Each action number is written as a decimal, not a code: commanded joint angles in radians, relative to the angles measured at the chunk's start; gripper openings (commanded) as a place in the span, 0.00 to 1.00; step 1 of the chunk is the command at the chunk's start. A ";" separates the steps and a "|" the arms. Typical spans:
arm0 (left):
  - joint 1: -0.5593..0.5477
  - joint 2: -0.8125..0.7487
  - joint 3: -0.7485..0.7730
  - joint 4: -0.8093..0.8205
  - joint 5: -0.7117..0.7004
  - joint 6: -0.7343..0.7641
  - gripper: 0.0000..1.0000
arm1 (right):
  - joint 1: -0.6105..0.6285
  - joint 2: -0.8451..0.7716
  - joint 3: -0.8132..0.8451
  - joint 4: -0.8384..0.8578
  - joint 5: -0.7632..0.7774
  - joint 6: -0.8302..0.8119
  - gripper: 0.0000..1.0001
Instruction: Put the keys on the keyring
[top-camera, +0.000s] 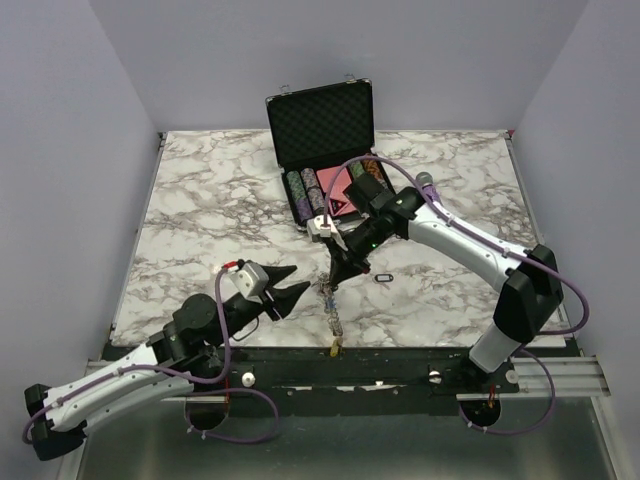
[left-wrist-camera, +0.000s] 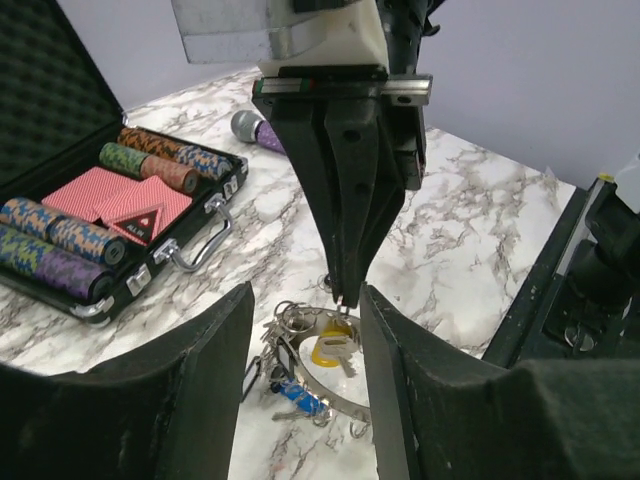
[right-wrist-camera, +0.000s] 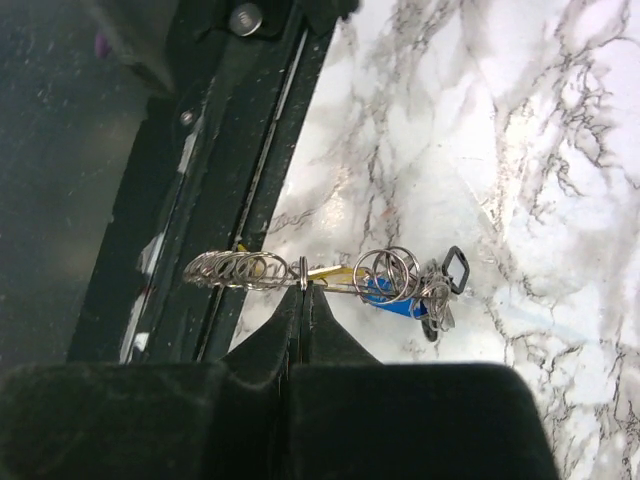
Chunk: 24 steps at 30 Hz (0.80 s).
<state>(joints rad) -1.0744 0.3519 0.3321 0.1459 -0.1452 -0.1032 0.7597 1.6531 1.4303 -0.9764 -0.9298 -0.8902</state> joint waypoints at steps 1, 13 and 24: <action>0.001 -0.060 0.073 -0.245 -0.119 -0.130 0.55 | 0.055 0.066 0.016 0.169 0.072 0.204 0.00; 0.001 -0.385 0.108 -0.627 -0.316 -0.451 0.57 | 0.191 0.370 0.114 0.399 0.327 0.548 0.00; 0.001 -0.452 0.073 -0.675 -0.317 -0.487 0.57 | 0.191 0.547 0.300 0.440 0.431 0.625 0.12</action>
<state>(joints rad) -1.0744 0.0040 0.4183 -0.4896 -0.4477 -0.5552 0.9516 2.1597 1.6806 -0.5606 -0.5213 -0.3046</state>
